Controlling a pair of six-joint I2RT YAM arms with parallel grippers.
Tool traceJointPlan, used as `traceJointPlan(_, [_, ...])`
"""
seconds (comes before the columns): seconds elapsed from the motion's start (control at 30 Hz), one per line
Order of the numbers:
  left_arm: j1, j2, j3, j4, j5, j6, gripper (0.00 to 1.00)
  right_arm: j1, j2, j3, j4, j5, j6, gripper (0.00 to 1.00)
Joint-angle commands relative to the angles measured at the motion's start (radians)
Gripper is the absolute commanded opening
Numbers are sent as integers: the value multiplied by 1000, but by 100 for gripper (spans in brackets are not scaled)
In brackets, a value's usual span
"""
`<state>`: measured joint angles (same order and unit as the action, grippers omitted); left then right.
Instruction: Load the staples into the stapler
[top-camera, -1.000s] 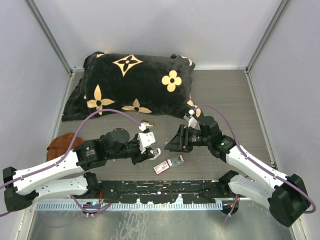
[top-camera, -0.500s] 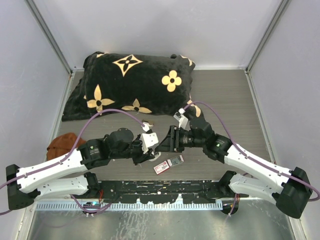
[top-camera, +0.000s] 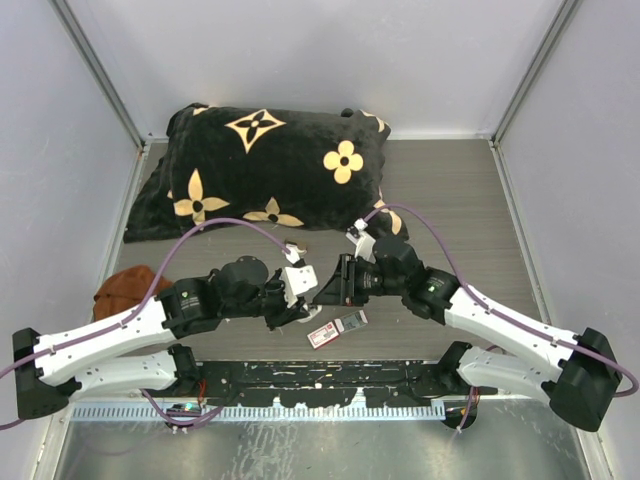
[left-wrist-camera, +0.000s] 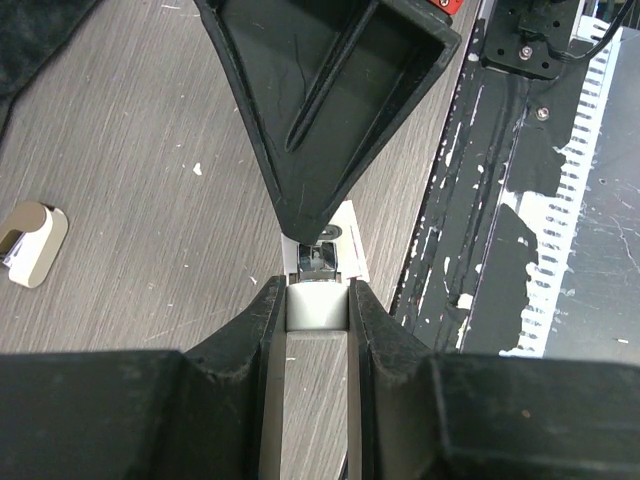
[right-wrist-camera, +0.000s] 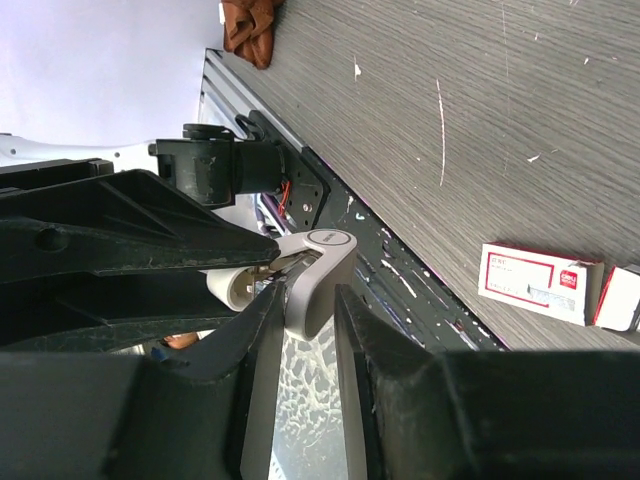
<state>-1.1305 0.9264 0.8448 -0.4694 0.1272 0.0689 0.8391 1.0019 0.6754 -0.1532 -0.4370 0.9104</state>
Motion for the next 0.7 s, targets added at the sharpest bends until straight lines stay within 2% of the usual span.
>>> traceJointPlan(0.0, [-4,0,22,33,-6,15,0,22,15,53,11,17,-31,31])
traceJointPlan(0.17, [-3,1,21,31,-19,14,0,35,23,55,7,16,-35,25])
traceJointPlan(0.3, [-3,1,22,31,-28,13,0,40,28,53,-9,31,-48,6])
traceJointPlan(0.37, [-3,2,21,34,-40,3,2,40,27,46,-19,65,-60,1])
traceJointPlan(0.4, [-3,2,20,35,-42,-4,7,40,25,40,-21,93,-63,1])
traceJointPlan(0.43, [-3,4,19,37,-47,-13,16,40,23,34,-18,124,-64,1])
traceJointPlan(0.53, [-3,3,14,59,-86,-66,58,40,25,1,44,212,-58,1])
traceJointPlan(0.57, [-3,-1,8,76,-112,-96,67,40,28,-13,78,239,-51,1])
traceJointPlan(0.67, [-3,-25,-13,133,-207,-221,82,40,43,-57,186,307,-28,1])
